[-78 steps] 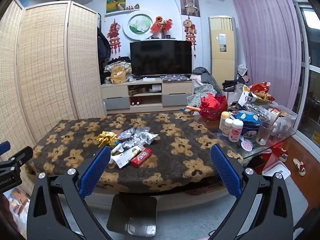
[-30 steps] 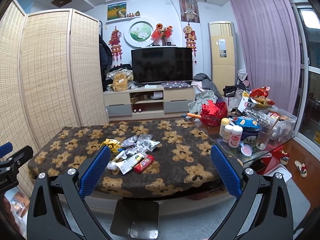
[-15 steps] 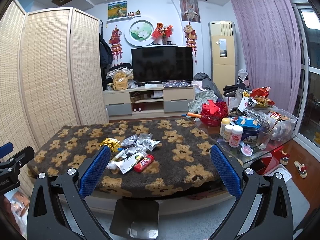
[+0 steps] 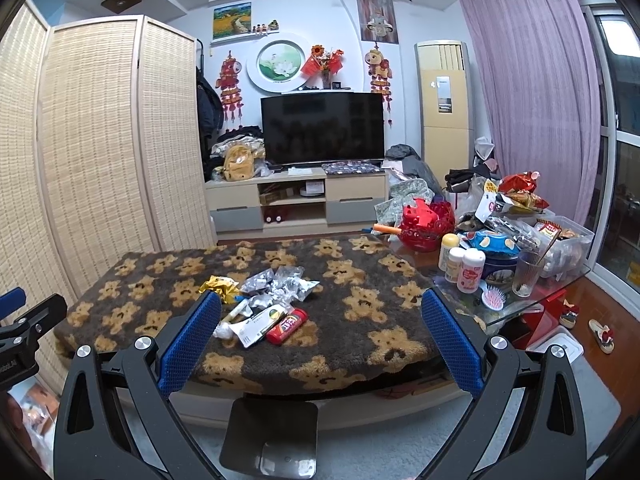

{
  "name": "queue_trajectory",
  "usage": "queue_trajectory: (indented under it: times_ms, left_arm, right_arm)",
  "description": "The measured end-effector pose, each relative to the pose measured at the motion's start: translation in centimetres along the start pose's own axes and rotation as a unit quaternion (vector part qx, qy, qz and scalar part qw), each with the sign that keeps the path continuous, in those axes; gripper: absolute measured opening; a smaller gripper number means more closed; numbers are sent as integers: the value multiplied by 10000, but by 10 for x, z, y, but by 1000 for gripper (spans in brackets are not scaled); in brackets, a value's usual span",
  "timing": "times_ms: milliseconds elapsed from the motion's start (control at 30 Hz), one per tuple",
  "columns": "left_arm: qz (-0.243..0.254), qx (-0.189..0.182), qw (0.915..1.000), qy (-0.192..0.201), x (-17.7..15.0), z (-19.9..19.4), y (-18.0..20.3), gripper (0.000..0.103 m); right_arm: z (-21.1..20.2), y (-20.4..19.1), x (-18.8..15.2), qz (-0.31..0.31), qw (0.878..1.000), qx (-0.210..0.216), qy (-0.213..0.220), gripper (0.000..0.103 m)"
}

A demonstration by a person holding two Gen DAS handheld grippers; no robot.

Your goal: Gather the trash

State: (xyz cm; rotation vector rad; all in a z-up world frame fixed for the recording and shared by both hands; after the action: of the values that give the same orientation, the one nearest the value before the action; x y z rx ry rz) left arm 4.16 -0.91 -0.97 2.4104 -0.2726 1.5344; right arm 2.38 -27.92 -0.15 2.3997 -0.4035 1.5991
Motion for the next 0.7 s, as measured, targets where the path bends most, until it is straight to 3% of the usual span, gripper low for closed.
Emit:
queue_trajectory:
  times_ms: [500, 700]
  left_arm:
    - [-24, 13, 10000, -35, -3, 2, -2, 95]
    - [-99, 59, 9999, -106, -1, 16, -21, 95]
  right_arm:
    - [5, 6, 3, 193, 9998, -17, -37, 100]
    - [21, 3, 5, 326, 9994, 43, -131, 100]
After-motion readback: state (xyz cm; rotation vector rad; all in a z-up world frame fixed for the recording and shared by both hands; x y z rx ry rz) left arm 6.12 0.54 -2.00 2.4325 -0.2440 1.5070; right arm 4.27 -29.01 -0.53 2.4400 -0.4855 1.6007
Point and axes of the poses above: each gripper's, at about its wrist camera, not at the fingertips, and z roughly the way its jaws point, y to its right, x to its top, the point moved 7 cm from there along z, roughly the way its jaws point, and after that the axes turned 15 degrees about -x, right-handed, at the moved point
